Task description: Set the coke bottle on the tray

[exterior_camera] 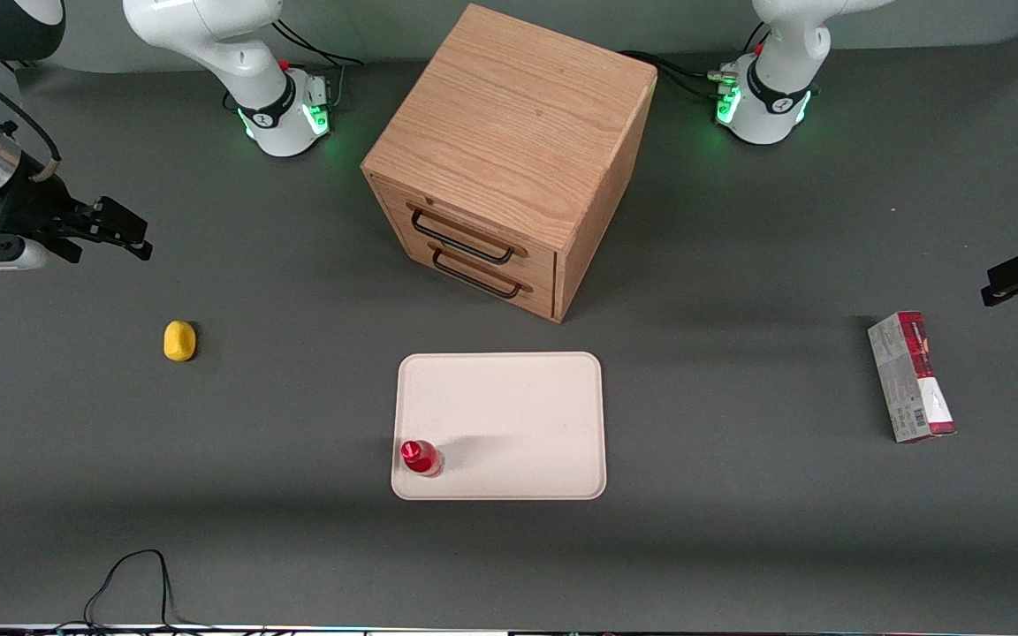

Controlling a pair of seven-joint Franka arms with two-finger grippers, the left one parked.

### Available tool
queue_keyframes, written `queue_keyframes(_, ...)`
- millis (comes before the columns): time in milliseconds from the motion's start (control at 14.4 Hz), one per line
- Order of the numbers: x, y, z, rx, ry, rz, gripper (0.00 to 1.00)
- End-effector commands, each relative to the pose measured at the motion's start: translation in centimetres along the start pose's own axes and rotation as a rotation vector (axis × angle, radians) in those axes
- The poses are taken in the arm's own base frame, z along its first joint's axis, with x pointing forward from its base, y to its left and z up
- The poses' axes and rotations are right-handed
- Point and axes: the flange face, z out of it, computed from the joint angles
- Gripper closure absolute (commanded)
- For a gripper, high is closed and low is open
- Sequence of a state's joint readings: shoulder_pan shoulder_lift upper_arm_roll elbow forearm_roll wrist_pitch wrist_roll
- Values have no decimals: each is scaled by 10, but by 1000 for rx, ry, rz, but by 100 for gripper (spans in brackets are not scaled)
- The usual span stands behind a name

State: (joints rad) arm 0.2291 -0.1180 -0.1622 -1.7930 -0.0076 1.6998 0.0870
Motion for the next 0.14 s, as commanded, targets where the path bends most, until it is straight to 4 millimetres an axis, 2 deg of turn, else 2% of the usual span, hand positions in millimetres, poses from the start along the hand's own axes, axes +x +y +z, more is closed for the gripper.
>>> queue_keyframes(0, 11, -7, 1, 12, -1, -17, 0)
queue_keyframes(69, 13, -6, -1, 12, 4, -14, 0)
